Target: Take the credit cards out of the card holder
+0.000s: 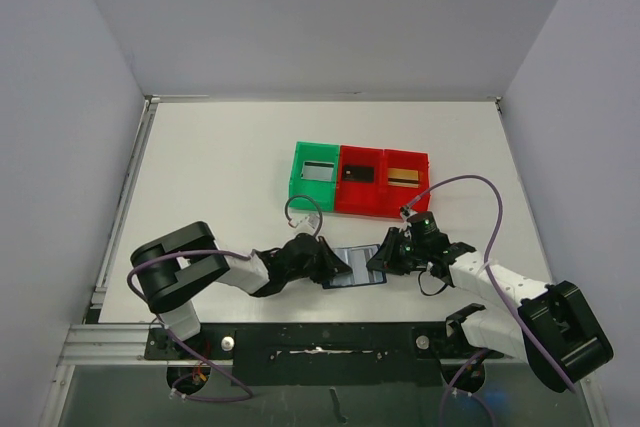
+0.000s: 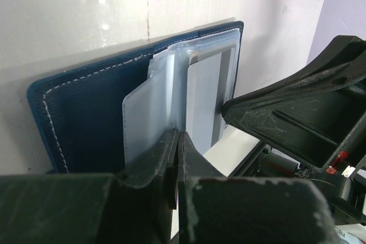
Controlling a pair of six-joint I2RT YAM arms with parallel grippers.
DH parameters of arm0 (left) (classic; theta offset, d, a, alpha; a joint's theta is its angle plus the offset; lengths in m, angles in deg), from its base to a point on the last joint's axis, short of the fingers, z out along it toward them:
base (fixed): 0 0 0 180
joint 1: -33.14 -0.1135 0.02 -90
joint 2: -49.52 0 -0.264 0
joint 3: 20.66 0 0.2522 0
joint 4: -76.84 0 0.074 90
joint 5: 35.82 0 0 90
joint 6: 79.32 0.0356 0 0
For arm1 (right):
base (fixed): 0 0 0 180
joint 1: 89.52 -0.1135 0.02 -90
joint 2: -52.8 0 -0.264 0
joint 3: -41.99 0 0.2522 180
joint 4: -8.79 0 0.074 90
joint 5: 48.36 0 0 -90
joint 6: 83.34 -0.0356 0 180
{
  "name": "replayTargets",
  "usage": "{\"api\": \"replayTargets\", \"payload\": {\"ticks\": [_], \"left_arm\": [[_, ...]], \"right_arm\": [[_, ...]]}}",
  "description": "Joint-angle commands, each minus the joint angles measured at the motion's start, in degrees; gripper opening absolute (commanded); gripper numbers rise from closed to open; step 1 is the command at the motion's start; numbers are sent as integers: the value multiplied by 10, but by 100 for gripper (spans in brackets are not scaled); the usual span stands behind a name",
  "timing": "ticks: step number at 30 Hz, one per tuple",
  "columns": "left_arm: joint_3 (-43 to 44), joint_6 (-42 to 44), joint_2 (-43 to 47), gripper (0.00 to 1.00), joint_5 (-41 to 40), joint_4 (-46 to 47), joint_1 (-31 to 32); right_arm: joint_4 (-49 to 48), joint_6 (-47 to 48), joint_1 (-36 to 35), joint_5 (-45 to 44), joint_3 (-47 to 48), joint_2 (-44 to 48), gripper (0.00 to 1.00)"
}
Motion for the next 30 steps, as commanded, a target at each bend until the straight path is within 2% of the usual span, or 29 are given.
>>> {"api": "replayTargets", "payload": {"ticks": [1,4,7,9,15,19,24,30], "left_arm": [[-7,4,24,0,-10,-2,3],[-3,8,23,0,-9,4,3],[12,13,9,14,0,6,4],[28,15,-3,18,10,9,4],[45,6,-35,21,16,17,8],[38,-1,-40,17,10,24,11],[26,-1,-26,0,-6,22,11],[16,6,-9,0,-16,8,11]], "right_arm": [[23,13,2,-39,-7,-15,15],[23,13,3,-38,-7,-15,15],[24,13,2,-37,-7,-13,15],[24,13,3,-37,-8,-14,15],[21,13,3,-37,-10,-17,15],[20,11,3,-36,-13,-16,15],[22,10,2,-37,-12,-15,15],[44,22,5,-48,6,-11,15]]}}
